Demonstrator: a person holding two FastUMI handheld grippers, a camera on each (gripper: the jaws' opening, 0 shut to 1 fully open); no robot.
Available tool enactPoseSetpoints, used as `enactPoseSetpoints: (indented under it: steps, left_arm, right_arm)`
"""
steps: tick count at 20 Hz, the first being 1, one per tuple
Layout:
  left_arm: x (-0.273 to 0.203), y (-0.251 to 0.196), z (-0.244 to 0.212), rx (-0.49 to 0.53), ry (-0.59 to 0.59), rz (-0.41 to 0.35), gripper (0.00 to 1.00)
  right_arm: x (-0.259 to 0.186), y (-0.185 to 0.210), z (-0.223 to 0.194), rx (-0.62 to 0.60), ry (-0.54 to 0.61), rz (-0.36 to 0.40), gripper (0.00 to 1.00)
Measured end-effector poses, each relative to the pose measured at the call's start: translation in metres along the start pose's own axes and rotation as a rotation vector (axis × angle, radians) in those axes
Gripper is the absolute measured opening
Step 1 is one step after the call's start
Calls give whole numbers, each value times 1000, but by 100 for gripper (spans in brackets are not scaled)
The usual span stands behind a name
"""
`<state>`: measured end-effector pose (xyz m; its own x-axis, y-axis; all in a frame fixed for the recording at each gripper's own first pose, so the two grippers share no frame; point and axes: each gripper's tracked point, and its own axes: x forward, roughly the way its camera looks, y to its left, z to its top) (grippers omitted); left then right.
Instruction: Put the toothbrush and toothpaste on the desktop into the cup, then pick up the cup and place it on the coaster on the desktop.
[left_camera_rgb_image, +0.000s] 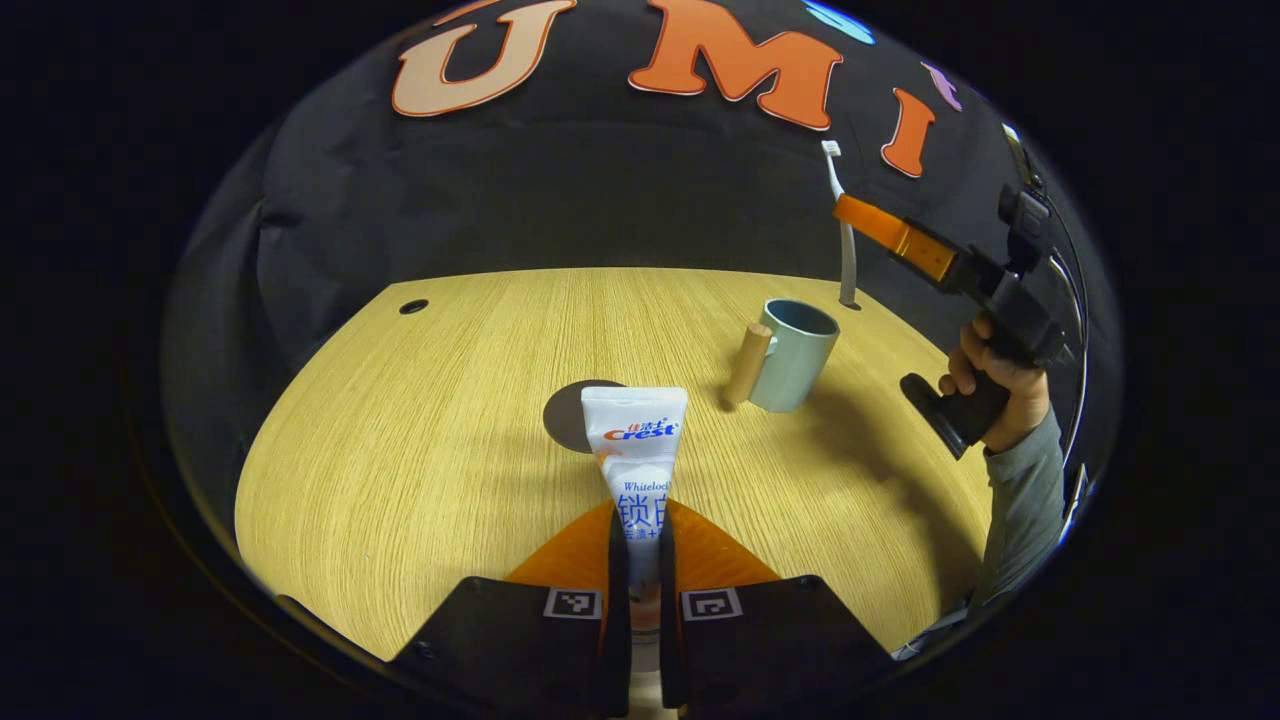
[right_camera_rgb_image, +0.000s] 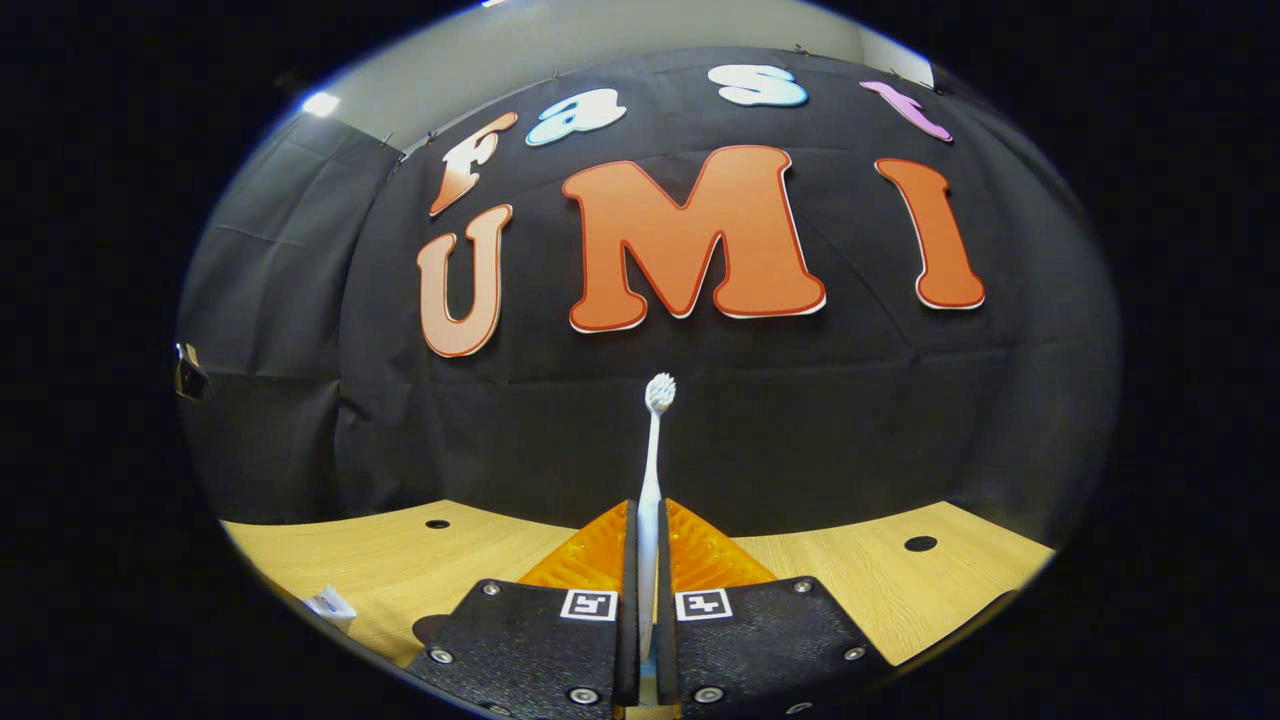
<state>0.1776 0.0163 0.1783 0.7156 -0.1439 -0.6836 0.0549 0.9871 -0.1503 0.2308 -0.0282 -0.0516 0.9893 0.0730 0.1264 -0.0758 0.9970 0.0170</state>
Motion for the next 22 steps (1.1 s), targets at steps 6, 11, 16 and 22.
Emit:
enactPoseSetpoints:
  steps: [6,11,16,22]
  left_arm:
    - [-14,-5,11,-3,-13,-1,15]
    - [-28,-7,27,-8,-28,0,15]
    - [-44,2,39,-20,-40,16,15]
    - [-49,8,54,-30,-64,19,15]
  right_arm:
    - [2,1,-15,32,8,13,7]
    - [1,2,-32,52,22,20,7]
    - [0,-4,-43,77,45,6,7]
    - [-6,-5,-49,88,49,-2,7]
